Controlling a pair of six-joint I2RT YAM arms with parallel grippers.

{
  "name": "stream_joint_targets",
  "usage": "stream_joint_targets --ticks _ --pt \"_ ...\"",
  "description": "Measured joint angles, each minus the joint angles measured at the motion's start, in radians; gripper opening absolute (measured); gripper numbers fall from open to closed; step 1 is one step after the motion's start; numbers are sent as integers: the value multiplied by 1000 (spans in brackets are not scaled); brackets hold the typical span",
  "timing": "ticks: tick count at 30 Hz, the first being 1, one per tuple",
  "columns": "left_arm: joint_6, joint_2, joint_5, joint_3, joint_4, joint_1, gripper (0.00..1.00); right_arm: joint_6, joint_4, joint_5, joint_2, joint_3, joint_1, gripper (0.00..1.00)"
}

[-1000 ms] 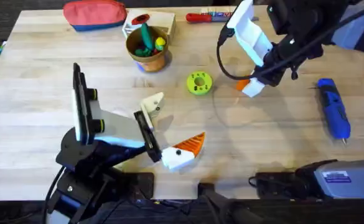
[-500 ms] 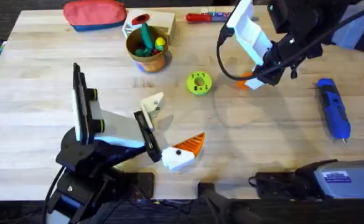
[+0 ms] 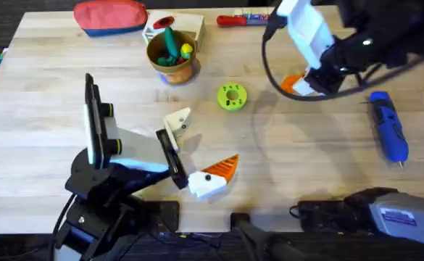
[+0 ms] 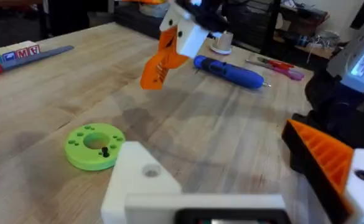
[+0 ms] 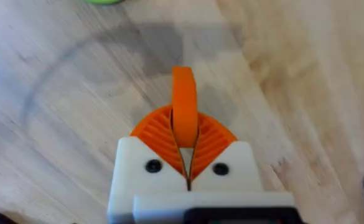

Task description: Pick up the gripper from the table and insert it into the empty holder that is missing its gripper. Then pick up a screw, insert it into the mounting hole, and use the screwdriver to tighten it. Finally, clean up the table by picking up the vegetable and placing it into the bucket.

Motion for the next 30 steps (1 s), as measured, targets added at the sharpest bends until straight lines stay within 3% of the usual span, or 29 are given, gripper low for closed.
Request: stream_joint_targets --ticks 4,10,16,21,25,26,30 --pt "0 0 0 0 0 0 988 108 -21 -35 -156 1 -7 4" --pt "0 0 0 0 0 0 987 238 -90 -299 -344 -6 -55 4" --pt "0 0 0 0 0 0 988 373 -7 -554 -465 -185 -61 4" --pt "0 0 0 0 0 0 988 706 257 -758 -482 -378 -61 4" --pt "0 0 0 0 0 0 987 1037 328 -833 -462 -429 -61 4" --pt "0 0 0 0 0 0 988 1193 342 -884 -429 -432 -54 4" --pt "0 0 0 0 0 0 988 1295 374 -958 -366 -432 -12 4"
